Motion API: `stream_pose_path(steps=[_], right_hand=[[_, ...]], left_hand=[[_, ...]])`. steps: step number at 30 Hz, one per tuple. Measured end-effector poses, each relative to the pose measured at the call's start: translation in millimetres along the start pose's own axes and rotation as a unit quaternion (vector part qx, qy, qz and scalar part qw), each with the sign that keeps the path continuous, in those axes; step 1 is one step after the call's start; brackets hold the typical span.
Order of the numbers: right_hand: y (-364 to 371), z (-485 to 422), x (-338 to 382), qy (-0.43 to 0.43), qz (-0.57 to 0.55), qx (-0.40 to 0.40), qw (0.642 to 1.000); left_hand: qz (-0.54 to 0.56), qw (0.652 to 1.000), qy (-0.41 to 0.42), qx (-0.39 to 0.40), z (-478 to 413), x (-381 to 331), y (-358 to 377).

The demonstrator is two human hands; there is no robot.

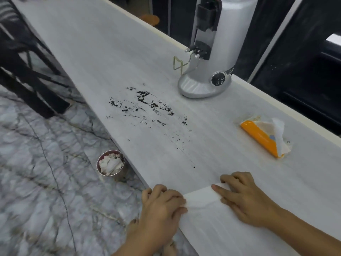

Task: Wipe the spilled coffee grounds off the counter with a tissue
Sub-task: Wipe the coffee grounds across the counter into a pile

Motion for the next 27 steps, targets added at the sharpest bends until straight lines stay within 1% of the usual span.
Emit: stream_pose_path(steps=[5,8,12,14,17,22,25,27], right_hand=[[1,-24,-16,-0.024,-0.005,0.026,0.999],[5,-34,-16,-0.056,-0.009,0.042,0.998],[12,-35,-15,-0.077,-0.02,0.011,0.997],[16,-30,-14,-0.085,-0.032,0.001,0.996],[18,-24,-15,-0.087,-0.033,0.008,0.996],[12,-28,-17,-0.099,-0.03,0.014,0.995],[10,-24,-15,-0.118,-0.069,0.02,0.99],[9,-19,-15,-0.131,-0.079,0.034,0.988]], left_hand=[[-0.007,0.998,-0.038,-0.042,-6,1,-3],[-0.031,0.998,-0.028,-0.051,-4,-2,3],[-0.048,0.998,0.008,-0.05,9,5,17],[-0.053,0.997,0.002,-0.063,14,8,20],[-0.052,0.996,-0.022,-0.073,15,7,20],[-0.033,0.998,-0.002,-0.047,16,2,20],[-0.009,0.999,0.035,-0.019,18,-5,17],[-0.021,0.998,0.057,0.006,23,-6,16]])
Point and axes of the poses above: each hand's wrist, its own z-axis away from the middle knuckle, its own y-axis out of the palm, x = y × z, the point moved 1 cm from there along -z, towards the middle knuckle, and after that the axes turned 12 degrees about z, right-handed, at the moved point
